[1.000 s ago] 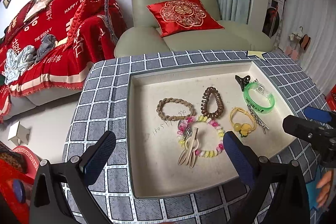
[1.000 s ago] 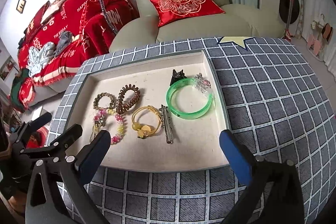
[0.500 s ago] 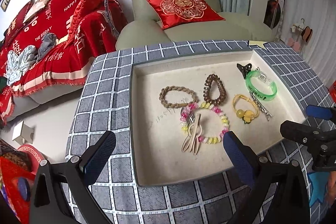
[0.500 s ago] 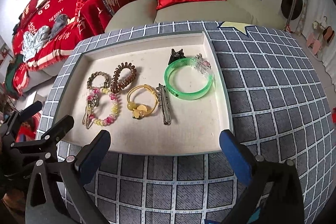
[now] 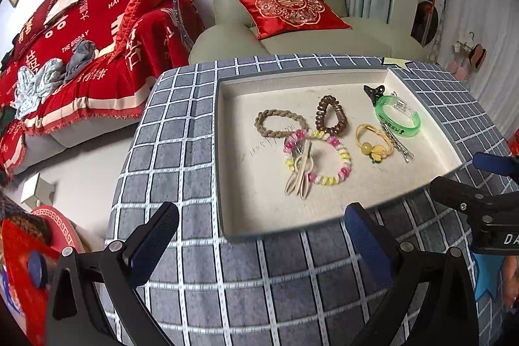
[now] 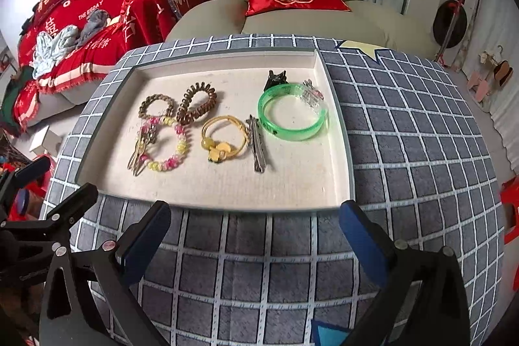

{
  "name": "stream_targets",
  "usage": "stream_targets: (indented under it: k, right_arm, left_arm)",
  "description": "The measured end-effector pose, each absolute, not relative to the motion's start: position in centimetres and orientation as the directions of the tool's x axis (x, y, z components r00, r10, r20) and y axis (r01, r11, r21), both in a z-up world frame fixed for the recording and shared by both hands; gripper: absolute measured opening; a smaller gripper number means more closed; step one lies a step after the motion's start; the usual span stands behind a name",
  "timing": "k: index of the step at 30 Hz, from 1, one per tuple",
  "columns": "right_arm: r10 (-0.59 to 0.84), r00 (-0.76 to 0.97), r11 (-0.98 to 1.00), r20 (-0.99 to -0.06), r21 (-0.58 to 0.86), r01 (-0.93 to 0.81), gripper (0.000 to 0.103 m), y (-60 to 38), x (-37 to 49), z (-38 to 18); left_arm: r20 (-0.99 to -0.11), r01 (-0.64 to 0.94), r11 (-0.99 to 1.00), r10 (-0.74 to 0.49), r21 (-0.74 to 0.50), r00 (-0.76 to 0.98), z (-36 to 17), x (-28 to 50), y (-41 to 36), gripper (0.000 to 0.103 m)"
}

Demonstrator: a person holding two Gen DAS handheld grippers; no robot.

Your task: Organize jewelry

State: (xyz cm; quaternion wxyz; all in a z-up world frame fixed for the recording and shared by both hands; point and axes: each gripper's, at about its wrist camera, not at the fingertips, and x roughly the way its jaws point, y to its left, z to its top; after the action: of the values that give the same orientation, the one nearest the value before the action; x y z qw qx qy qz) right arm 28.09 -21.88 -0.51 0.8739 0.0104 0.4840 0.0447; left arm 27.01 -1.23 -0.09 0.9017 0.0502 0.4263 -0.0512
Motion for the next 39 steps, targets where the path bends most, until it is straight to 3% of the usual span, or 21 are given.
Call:
stream_targets:
  k: [24,39]
  right_arm:
    - [0.054,0.733,0.998,-0.678,0.051,-0.026,0.103,-22.1,18.4,1.8]
    - [0.024,0.782,1.0,-0.623,0.019,-0.016,0.103,-21.8,17.5,2.3]
  left_arm:
    - [-0.659,-0.012,0.999,0.032,0.036,0.751,1.2,17.3,-0.1,0.103]
    - [-0.628,-0.055,0.997,0.077,0.054,0.775,1.4,17.0,-0.4,0.103]
